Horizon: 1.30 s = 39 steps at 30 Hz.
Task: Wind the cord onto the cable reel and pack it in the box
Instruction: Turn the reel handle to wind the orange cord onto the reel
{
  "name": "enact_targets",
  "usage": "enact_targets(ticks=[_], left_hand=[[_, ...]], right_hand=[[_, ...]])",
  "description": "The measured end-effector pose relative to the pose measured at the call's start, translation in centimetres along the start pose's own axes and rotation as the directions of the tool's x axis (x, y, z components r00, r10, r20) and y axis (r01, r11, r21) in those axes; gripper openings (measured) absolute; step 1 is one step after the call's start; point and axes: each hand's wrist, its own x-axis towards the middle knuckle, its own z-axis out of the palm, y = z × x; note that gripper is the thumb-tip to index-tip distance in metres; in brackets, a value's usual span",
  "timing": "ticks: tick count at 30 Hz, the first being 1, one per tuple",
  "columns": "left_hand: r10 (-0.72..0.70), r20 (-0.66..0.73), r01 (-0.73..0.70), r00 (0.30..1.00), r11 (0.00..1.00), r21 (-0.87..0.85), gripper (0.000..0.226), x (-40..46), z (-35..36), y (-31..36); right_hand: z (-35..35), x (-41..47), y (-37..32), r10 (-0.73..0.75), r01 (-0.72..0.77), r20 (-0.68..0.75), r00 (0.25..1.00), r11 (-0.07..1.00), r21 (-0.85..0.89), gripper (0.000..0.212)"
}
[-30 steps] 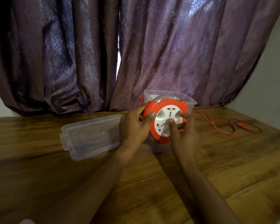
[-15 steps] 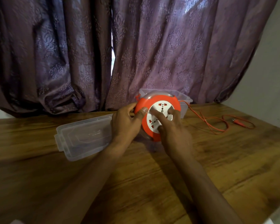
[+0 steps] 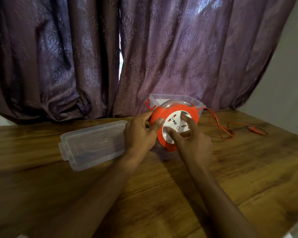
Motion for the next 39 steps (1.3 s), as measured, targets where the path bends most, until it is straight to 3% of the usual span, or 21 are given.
enact_targets(ticks=[3, 6, 10, 13, 16, 20, 23, 29, 34, 39], left_hand=[[0.015, 0.009, -0.016, 1.000, 1.000, 0.027, 0.037, -0.2, 0.2, 0.0], [0.015, 0.007, -0.016, 1.000, 0.999, 0.041, 0.039, -0.2, 0.1, 0.0], [-0.018, -0.028, 0.018, 0.999, 1.000, -0.002, 0.037, 0.1, -0.3, -0.1], [-0.045, -0.038, 0.044, 0.998, 0.999, -0.013, 0.034, 0.5, -0.6, -0.1], [-0.061, -0.058, 0.061, 0.996, 0.998, -0.008, 0.034, 0.7, -0.8, -0.3], [-0.077, -0.057, 0.075, 0.995, 0.997, -0.024, 0.048, 0.9, -0.9, -0.3], [-0.065, -0.029, 0.065, 0.997, 0.998, -0.013, 0.038, 0.9, -1.0, -0.3], [-0.031, -0.005, 0.031, 0.999, 0.999, -0.005, 0.046, 0.8, -0.9, -0.2], [-0.026, 0.006, 0.026, 1.000, 1.000, 0.003, 0.033, 0.7, -1.0, 0.0], [-0.048, -0.004, 0.048, 0.999, 0.999, 0.011, 0.034, 1.0, -1.1, -0.2]], right_hand=[[0.3, 0.1, 0.6, 0.131, -0.131, 0.009, 0.991, 0.977, 0.171, 0.058], [0.7, 0.1, 1.2, 0.163, -0.165, 0.029, 0.986, 0.953, 0.254, 0.047], [0.6, -0.3, 0.7, -0.005, 0.003, 0.019, 1.000, 0.992, 0.130, 0.039], [0.0, -0.4, 0.1, -0.165, 0.166, -0.009, 0.986, 0.986, 0.032, 0.045], [-0.1, -0.4, -0.5, -0.287, 0.296, 0.119, 0.950, 0.953, -0.063, 0.057], [-0.3, -0.8, -1.4, -0.290, 0.322, 0.300, 0.909, 0.944, -0.065, 0.074], [-0.4, -0.7, -1.2, -0.277, 0.349, 0.349, 0.895, 0.923, -0.164, 0.077], [0.3, -0.3, -0.1, -0.302, 0.369, 0.255, 0.919, 0.886, -0.281, 0.075], [0.7, -0.2, 0.2, -0.217, 0.244, 0.158, 0.963, 0.953, -0.179, 0.057], [0.8, -0.3, 0.3, -0.321, 0.335, 0.115, 0.940, 0.930, -0.147, 0.054]])
